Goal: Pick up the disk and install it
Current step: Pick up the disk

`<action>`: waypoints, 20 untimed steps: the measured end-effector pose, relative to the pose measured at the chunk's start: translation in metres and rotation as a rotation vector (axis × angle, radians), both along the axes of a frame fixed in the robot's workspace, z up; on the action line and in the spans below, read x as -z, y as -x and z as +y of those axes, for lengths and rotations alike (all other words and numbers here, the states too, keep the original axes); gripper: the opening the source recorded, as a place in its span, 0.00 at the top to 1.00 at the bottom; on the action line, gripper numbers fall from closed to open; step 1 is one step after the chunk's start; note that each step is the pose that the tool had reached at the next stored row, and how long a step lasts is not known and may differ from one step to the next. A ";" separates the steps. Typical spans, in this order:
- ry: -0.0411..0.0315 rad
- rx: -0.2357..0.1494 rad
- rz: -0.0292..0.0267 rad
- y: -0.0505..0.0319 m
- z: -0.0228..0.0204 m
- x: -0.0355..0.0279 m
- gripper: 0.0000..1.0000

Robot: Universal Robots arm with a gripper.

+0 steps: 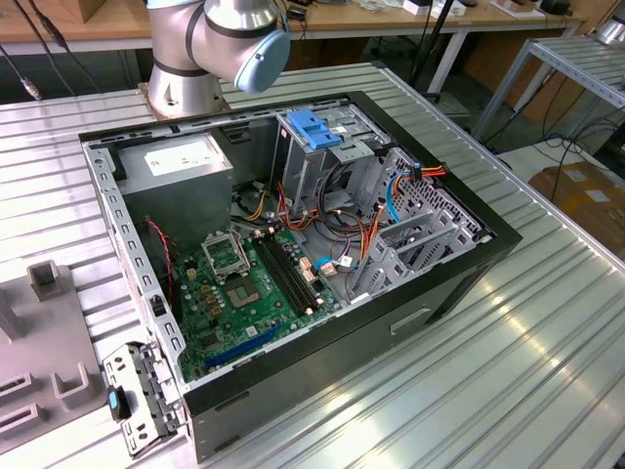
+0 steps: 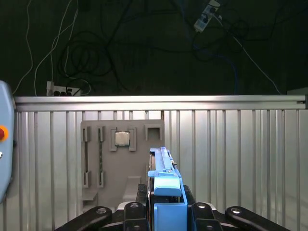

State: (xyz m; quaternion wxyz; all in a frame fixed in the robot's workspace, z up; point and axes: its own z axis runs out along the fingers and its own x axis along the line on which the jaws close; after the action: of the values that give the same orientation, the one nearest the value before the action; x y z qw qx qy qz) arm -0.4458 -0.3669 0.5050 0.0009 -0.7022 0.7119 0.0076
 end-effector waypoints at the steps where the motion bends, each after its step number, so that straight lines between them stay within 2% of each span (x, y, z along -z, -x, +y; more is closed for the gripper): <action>1: 0.0000 0.000 0.0001 -0.0005 0.0000 0.0000 0.63; 20: 0.0000 0.000 0.0000 -0.0123 -0.0002 0.0000 0.63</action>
State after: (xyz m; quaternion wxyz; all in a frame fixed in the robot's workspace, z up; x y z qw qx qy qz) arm -0.4336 -0.3672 0.5050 0.0009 -0.7022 0.7119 0.0075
